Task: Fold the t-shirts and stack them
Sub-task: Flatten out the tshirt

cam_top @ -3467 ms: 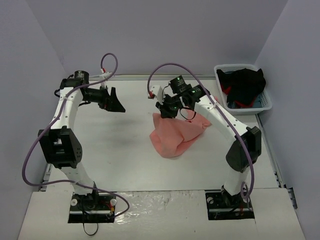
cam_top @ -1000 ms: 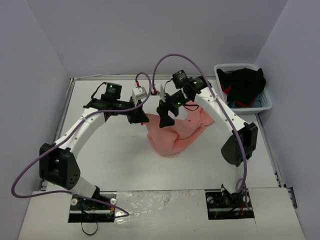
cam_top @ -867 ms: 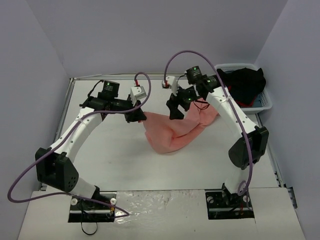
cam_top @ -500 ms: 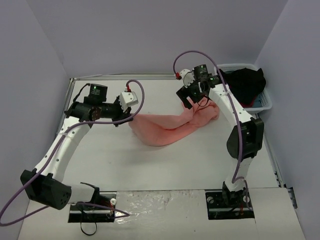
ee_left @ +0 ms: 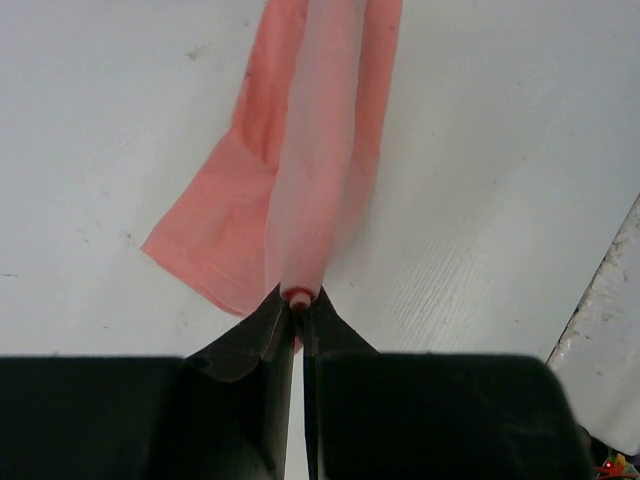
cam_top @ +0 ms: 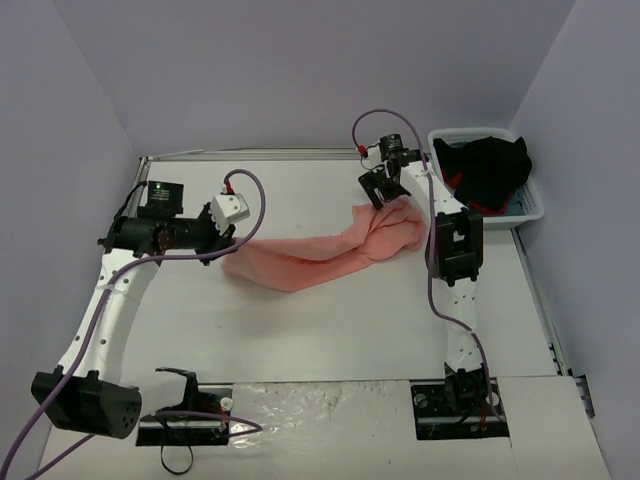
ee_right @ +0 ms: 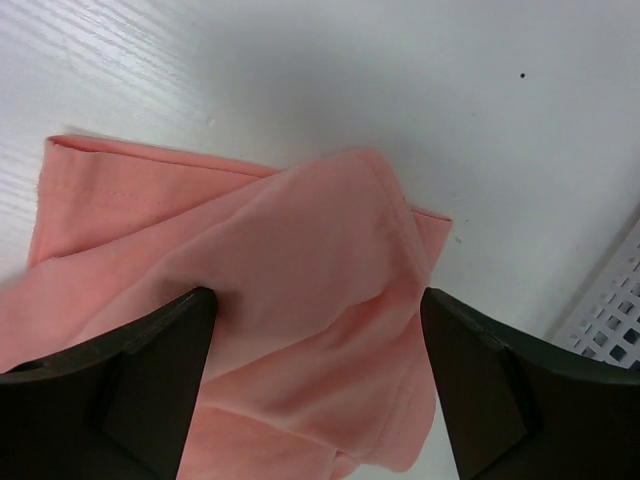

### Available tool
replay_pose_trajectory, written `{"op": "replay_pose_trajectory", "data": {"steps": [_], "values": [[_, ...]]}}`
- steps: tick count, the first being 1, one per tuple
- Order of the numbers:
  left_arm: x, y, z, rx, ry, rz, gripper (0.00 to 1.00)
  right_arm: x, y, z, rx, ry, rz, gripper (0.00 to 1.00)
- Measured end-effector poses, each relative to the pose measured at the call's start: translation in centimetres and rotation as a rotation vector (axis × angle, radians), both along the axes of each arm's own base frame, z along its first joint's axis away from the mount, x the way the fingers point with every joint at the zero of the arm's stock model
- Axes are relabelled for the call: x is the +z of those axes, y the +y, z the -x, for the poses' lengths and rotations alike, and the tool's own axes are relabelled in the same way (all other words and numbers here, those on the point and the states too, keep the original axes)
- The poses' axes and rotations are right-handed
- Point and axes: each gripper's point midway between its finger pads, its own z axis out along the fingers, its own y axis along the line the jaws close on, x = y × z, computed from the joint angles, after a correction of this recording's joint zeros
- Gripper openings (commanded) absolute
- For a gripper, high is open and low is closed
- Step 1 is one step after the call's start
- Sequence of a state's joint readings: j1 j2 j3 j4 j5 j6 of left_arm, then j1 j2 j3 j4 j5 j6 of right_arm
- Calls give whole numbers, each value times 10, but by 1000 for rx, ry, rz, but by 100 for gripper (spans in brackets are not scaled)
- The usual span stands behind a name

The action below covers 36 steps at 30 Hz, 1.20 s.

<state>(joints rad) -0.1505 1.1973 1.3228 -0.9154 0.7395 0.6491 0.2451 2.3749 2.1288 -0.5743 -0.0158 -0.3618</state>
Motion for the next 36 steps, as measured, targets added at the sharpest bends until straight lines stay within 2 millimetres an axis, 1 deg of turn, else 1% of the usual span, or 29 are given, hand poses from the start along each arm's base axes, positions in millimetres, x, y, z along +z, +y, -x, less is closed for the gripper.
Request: {"op": "replay_pose_trajectory", "data": {"steps": [3,7,10,11,12,13,15,22,26,29,31,33,34,36], "values": [[-8,2,6,-3,19,-8,2,-9,-3,-1,-18,12,5,77],[-17,5,9,0,41,-15,2,-16,-1,0,-22,25,-6,73],[-19,7,9,3,45,-15,2,-18,2,1,-15,34,-20,56],[-19,7,9,5,45,-13,2,-20,3,2,-14,37,-24,38],[-18,7,9,5,45,-10,2,-21,3,3,-8,41,-26,29],[-18,7,9,4,46,-5,2,-24,4,4,-6,49,-31,15],[-18,8,9,5,48,5,2,-29,5,8,-3,65,-34,0],[-21,10,8,14,66,39,2,-40,4,16,3,93,-35,0],[-25,15,0,62,74,42,2,-37,2,18,3,90,-35,0],[-25,24,-16,139,69,40,2,-22,-1,19,-2,73,-39,0],[-20,33,-33,205,67,39,2,-1,-3,17,-6,38,-48,0],[-9,42,-51,263,55,48,2,29,-6,15,-10,-12,-60,0],[0,49,-68,309,45,63,3,48,-8,11,-13,-48,-67,0],[16,61,-92,374,21,88,2,93,-11,0,-20,-146,-89,0]]}}
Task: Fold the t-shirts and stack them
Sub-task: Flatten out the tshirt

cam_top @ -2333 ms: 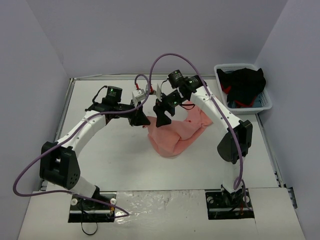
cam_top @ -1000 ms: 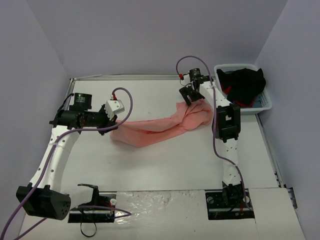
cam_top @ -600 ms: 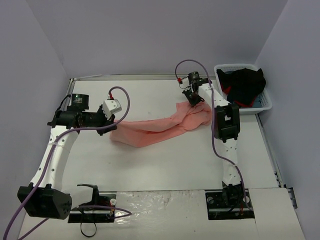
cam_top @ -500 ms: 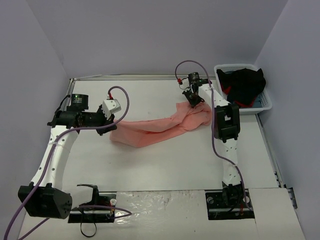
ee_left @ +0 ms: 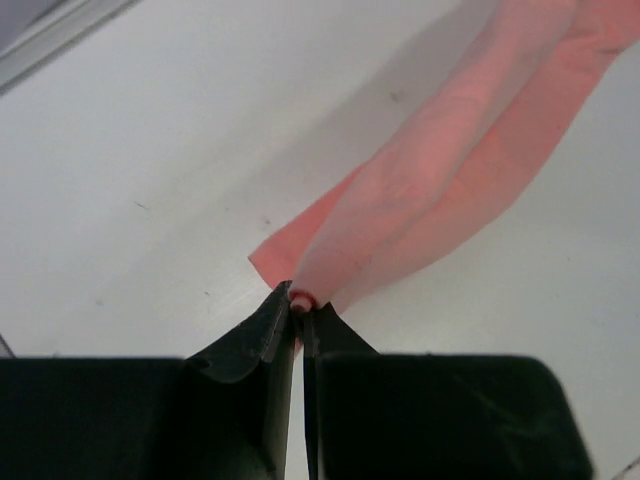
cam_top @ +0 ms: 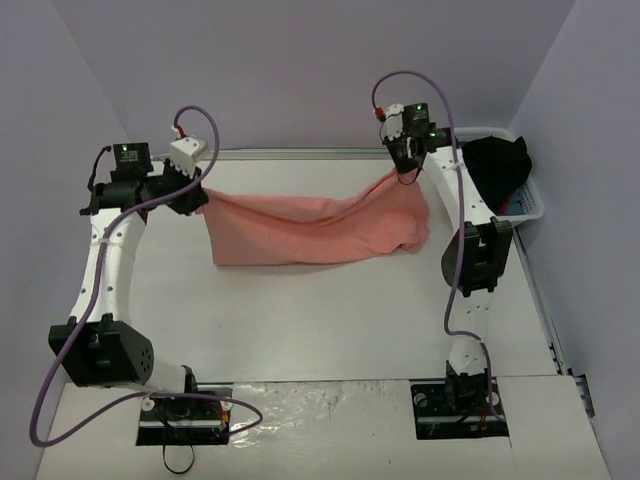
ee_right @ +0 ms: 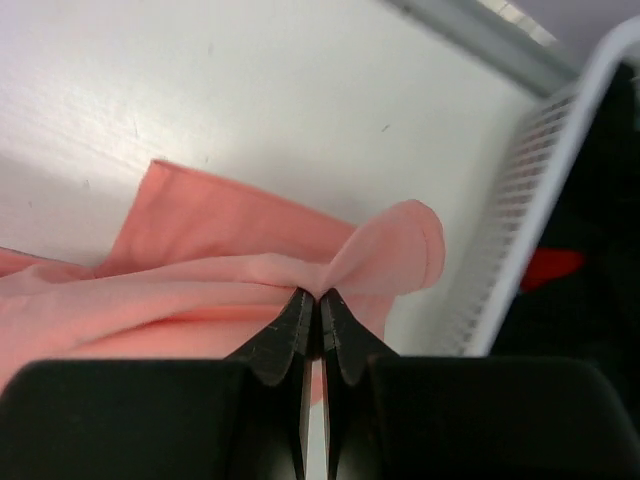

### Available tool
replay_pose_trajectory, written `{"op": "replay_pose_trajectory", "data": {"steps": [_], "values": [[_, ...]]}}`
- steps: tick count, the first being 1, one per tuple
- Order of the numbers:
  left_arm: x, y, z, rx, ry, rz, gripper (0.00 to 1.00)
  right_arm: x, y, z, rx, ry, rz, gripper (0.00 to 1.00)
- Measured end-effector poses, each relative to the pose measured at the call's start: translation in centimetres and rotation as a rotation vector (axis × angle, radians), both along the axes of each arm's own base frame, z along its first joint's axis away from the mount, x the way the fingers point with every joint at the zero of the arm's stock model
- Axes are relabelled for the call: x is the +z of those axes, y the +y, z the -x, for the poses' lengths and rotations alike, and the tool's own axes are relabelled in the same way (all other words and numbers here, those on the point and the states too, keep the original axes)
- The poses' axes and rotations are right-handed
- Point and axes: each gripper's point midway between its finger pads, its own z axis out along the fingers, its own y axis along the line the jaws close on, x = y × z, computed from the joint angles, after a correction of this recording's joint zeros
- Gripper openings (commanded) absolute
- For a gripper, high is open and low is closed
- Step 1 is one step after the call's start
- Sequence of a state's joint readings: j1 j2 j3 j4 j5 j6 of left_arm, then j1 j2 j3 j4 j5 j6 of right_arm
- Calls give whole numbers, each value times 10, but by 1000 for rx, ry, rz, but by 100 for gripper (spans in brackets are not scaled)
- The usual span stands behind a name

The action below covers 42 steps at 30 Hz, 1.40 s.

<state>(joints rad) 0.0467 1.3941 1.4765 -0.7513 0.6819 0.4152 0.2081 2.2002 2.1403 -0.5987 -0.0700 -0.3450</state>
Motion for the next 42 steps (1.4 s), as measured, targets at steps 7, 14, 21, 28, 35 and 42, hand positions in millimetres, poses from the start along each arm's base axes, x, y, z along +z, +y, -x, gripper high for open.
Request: {"op": "replay_pose_trajectory", "data": {"steps": [7,14,21,28,35,42], "values": [[49,25,-19,137,-99,82,2,153,-33,29,-28,-283,-83,0],[106,30,58,139,-282,56,2,236,-52,157,11,-444,-125,0],[105,19,120,143,-353,53,2,246,-54,246,42,-514,-156,0],[101,23,109,182,-301,84,2,249,-57,252,31,-525,-153,0],[70,42,55,250,-150,89,2,206,-52,186,14,-414,-127,0],[3,55,-9,274,70,115,2,123,-43,98,4,-224,-113,0]]}}
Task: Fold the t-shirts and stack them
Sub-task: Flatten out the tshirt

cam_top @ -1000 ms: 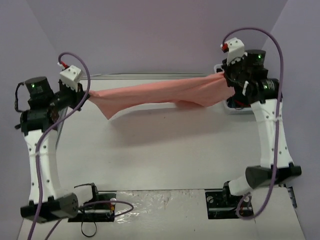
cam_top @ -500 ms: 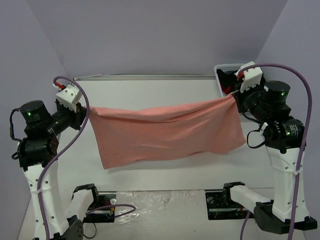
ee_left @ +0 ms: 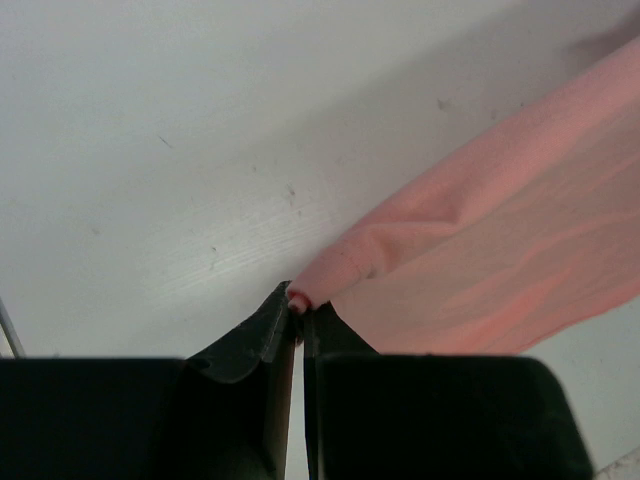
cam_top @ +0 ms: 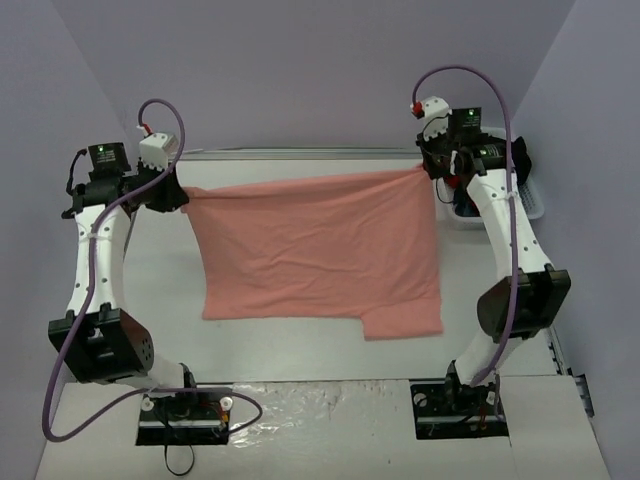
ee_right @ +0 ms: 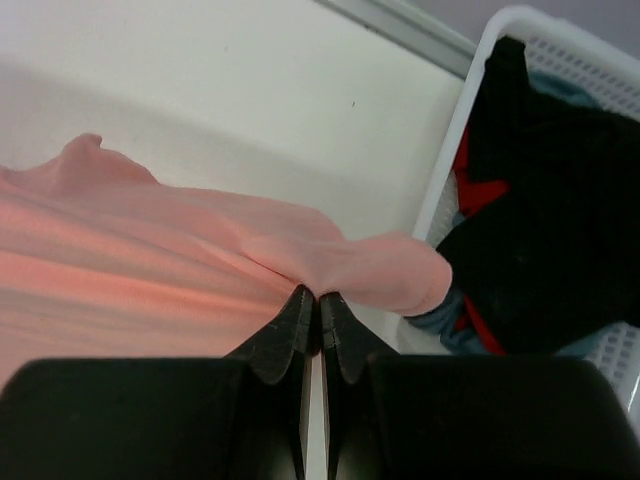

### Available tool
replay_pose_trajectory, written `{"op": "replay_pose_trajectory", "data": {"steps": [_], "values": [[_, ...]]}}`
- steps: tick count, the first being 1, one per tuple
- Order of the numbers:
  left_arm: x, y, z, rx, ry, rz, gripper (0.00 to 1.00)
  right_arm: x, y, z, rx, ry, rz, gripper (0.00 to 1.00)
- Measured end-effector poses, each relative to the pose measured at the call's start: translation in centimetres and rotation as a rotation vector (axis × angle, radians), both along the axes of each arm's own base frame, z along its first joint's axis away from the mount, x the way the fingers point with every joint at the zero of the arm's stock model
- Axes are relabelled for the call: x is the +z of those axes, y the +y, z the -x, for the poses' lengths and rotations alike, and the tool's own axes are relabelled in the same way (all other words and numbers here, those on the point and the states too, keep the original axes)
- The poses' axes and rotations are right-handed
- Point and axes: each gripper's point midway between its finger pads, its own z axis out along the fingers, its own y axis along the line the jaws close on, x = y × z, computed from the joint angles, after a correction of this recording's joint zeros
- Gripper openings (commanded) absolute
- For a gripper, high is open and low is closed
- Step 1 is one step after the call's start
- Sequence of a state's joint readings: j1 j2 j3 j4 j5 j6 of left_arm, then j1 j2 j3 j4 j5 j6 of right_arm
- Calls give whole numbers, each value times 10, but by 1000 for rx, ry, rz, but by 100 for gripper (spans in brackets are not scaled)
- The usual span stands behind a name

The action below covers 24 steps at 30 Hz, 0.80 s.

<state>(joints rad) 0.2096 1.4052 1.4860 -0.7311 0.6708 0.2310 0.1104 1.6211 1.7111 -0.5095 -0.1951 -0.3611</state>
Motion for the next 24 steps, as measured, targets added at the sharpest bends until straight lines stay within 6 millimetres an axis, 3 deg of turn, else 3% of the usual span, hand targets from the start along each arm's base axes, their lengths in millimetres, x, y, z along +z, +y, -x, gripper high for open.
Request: {"op": "replay_pose_trajectory", "data": {"steps": [3,5,8,10,12,13,15,16,17,18,20,22,23,24], "values": [[9,5,-26,10,-6,13,2,6,4,-38,-4,-22,-8,0],[33,6,-38,14,-59,14,2,30,7,-55,-7,-83,-22,0],[81,5,-36,19,-183,-2,2,89,8,-58,-7,-219,-49,0],[111,1,-18,18,-266,-18,2,126,8,-41,-1,-301,-65,0],[136,-5,12,9,-347,-38,2,159,4,-11,5,-371,-76,0],[146,-9,29,3,-390,-54,3,171,2,7,10,-406,-81,0],[154,-15,61,-16,-454,-94,14,181,-2,51,20,-444,-80,0],[151,-17,76,-24,-471,-118,19,178,-4,74,31,-458,-75,0],[141,-17,87,-35,-468,-143,24,166,-5,96,41,-439,-65,7],[132,-19,101,-51,-470,-172,36,158,-6,115,54,-434,-57,19],[106,-21,124,-105,-441,-237,51,125,-8,154,96,-380,-18,53],[66,-24,142,-182,-364,-284,64,82,-9,187,155,-287,33,71],[43,-26,150,-223,-313,-298,69,61,-10,202,177,-231,50,84],[21,-27,161,-259,-260,-306,71,43,-11,216,196,-177,66,86]]}}
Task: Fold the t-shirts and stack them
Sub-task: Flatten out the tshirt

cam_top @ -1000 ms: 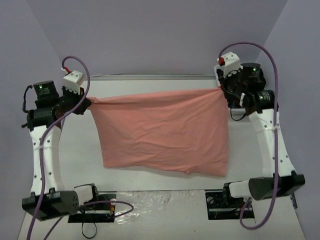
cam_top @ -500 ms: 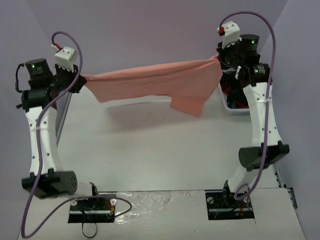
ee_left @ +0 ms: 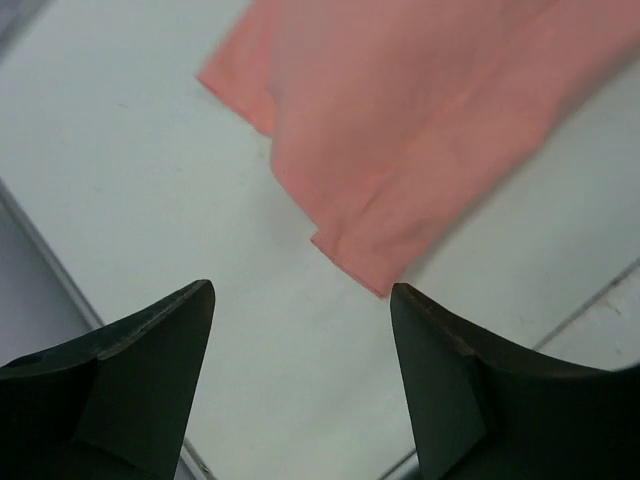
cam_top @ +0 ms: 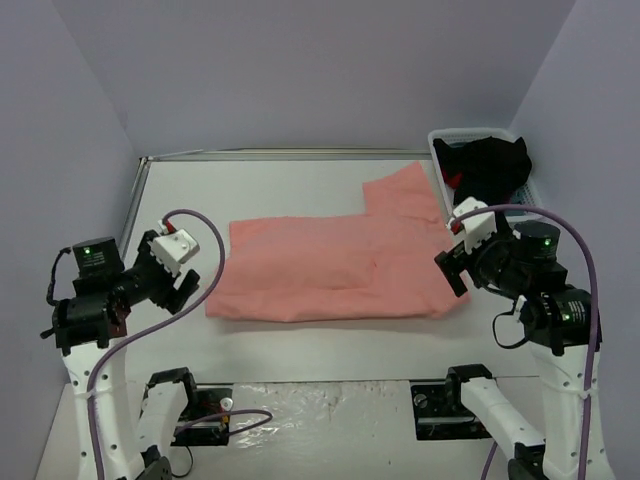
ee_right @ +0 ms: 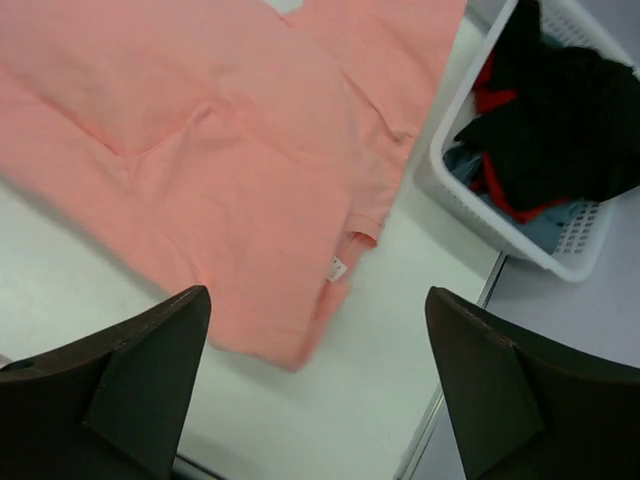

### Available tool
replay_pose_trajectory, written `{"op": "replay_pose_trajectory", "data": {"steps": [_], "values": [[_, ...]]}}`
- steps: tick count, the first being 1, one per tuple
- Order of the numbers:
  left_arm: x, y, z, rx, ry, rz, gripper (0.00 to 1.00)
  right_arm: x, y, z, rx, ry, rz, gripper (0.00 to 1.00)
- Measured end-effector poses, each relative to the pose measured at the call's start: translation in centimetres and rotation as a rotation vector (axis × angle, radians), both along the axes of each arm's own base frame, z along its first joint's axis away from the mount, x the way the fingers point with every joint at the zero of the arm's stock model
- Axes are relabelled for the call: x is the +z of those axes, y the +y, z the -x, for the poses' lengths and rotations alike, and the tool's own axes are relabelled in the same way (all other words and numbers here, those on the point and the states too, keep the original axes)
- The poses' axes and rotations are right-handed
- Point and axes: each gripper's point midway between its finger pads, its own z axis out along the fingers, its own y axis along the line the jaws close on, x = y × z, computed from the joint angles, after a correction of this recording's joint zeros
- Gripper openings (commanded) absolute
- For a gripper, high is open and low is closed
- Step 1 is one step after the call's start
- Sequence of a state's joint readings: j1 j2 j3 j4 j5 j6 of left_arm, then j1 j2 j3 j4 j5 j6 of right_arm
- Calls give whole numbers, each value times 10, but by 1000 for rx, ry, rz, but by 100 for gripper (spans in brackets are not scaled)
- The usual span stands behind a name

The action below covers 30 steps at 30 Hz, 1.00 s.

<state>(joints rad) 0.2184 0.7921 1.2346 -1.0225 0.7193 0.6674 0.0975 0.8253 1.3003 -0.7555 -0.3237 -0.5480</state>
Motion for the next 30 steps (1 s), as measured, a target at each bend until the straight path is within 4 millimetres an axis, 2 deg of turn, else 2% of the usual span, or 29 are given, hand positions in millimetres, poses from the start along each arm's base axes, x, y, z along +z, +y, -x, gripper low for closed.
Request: {"op": "replay_pose_trajectory", "data": {"steps": [2,4,6,9,12,14,16,17,18,19,20,21,22,23,25,26,30], "values": [[-31,-4,21,-46,97,-18,72,-18,-4,20,16,63,36,87],[-41,-7,33,-82,144,-30,76,-17,-6,28,18,65,52,88],[-33,-10,40,-111,134,-39,78,-5,-9,30,9,38,63,88],[-5,-14,34,-134,61,-41,84,10,-11,20,-3,3,69,87],[10,-17,23,-134,5,-9,87,3,-9,-4,-8,35,72,85],[10,-18,3,-117,19,51,86,-15,-6,-29,-8,93,71,80],[0,-16,-26,-100,78,117,85,-43,-2,-57,-8,179,69,75],[-8,-14,-45,-87,116,155,82,-59,0,-72,-8,227,67,68],[-16,-12,-64,-76,152,188,69,-76,2,-88,-6,272,66,63],[-26,-11,-82,-66,188,226,62,-96,5,-103,-7,322,61,57],[-34,-9,-94,-60,211,247,56,-116,7,-116,-8,373,58,38],[-57,-7,-118,-42,280,292,51,-136,8,-125,-11,424,60,31],[-72,-6,-130,-31,322,321,47,-152,9,-132,-16,470,57,20],[-88,-5,-141,-16,361,344,43,-166,10,-139,-20,505,58,14],[-109,-7,-155,7,419,379,25,-187,11,-153,-34,558,54,8],[-114,-10,-160,8,427,382,20,-194,12,-160,-39,573,57,1],[-118,-34,-173,-28,410,356,13,-207,11,-187,-64,577,62,0]]}}
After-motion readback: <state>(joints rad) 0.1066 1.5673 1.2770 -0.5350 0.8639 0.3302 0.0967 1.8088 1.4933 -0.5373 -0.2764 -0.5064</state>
